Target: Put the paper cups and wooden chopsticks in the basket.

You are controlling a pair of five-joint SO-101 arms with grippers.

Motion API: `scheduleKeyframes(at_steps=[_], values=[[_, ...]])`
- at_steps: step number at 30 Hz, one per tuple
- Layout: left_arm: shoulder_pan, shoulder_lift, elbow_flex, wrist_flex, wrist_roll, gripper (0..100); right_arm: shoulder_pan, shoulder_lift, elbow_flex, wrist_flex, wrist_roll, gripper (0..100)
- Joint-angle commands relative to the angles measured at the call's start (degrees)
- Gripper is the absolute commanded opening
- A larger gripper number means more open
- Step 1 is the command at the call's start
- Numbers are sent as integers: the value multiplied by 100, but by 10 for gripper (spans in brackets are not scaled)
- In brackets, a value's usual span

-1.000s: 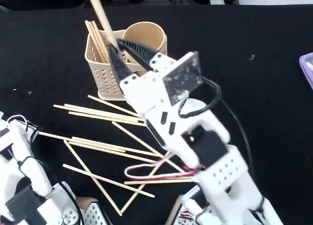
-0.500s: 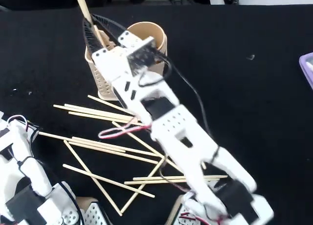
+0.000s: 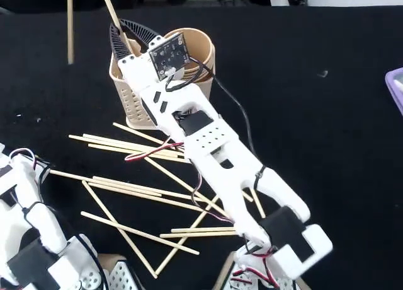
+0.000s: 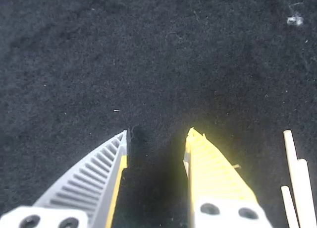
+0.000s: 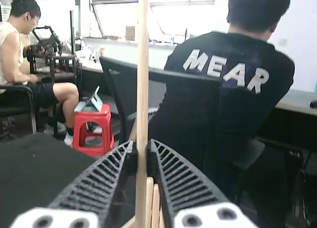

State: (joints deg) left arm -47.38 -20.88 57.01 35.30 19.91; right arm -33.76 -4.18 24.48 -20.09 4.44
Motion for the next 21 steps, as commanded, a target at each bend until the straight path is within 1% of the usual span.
scheduleKeyframes(at_steps=[1,4,8,11,14,21], values=[[66,-88,-145,-62,-35,191,70,-787,-40,176,-53,11],[66,-88,-145,-62,-35,191,88,-1138,312,281,-53,11],[66,-88,-136,-70,-35,191,105,-1086,497,273,-53,11],[66,-88,-136,-53,-35,191,88,-787,382,211,-53,11],[66,-88,-136,-53,-35,191,132,-391,110,-79,-53,11],[66,-88,-136,-53,-35,191,229,303,-259,-88,-53,15]])
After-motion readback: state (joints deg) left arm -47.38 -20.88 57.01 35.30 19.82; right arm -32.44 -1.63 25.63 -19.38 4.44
